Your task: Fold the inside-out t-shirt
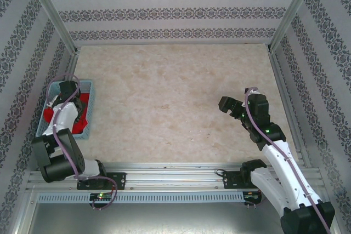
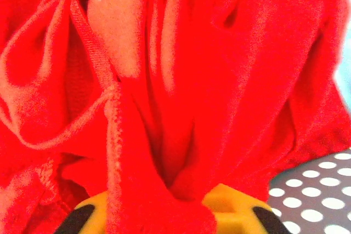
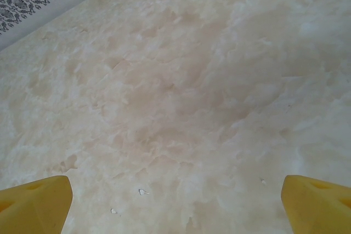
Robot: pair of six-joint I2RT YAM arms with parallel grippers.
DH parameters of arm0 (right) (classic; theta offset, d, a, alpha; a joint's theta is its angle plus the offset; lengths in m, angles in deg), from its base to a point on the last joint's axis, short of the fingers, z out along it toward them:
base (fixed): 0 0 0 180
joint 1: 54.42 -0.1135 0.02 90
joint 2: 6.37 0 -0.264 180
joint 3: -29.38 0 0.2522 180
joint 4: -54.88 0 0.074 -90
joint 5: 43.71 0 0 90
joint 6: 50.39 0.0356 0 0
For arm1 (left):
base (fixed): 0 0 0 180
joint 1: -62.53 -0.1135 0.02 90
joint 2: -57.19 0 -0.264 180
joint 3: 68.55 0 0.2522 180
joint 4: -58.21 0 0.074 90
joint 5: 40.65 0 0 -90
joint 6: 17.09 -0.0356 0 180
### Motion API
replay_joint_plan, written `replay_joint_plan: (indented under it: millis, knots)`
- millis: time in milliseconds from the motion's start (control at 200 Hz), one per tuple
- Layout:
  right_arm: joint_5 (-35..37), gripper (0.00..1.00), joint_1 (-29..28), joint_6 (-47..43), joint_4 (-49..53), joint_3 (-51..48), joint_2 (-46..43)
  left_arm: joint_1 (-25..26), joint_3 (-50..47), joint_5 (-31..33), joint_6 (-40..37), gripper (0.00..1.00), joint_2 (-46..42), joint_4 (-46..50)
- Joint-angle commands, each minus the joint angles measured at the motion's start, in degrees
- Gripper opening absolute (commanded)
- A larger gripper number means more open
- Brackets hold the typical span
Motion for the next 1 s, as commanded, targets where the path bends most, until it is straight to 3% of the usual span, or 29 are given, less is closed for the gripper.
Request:
replay_joint_plan:
  millis: [0,165,270,460,654,839,994]
  knots:
    - [1.1,0.98,-0.6,0.3,0.7,0.2,-0.6,-0.1,0.4,-1.4,0.2,0.04,-4.6,-1.9]
    - [1.1,0.98,-0.6,0.6,0.9,0.3,-0.9,2.0,4.5,0.6,-1.1,0.00,-10.3,0.3]
    - [1.1,0.98,-0.6,0.9,0.9,0.1,-1.4,6.0,7.7,2.8,-1.1,0.00,-13.0,2.2]
    - [0.9,0.98,-0.7,1.3,0.6,-0.2,-1.5,19.6,12.6,11.5,-1.6,0.00,-18.8,2.9]
    - [0.7,0.98,-0.7,0.8,1.4,-0.1,-1.7,29.8,22.7,17.1,-7.5,0.00,-19.9,-0.3]
    - [0.9,0.98,-0.9,1.2,1.6,-0.5,-2.7,42.1,32.5,16.8,-17.1,0.00,-14.9,-5.4]
    - [1.0,0.98,-0.9,1.1,2.2,-0.2,-3.0,53.3,37.6,17.4,-20.5,0.00,-8.0,-6.8]
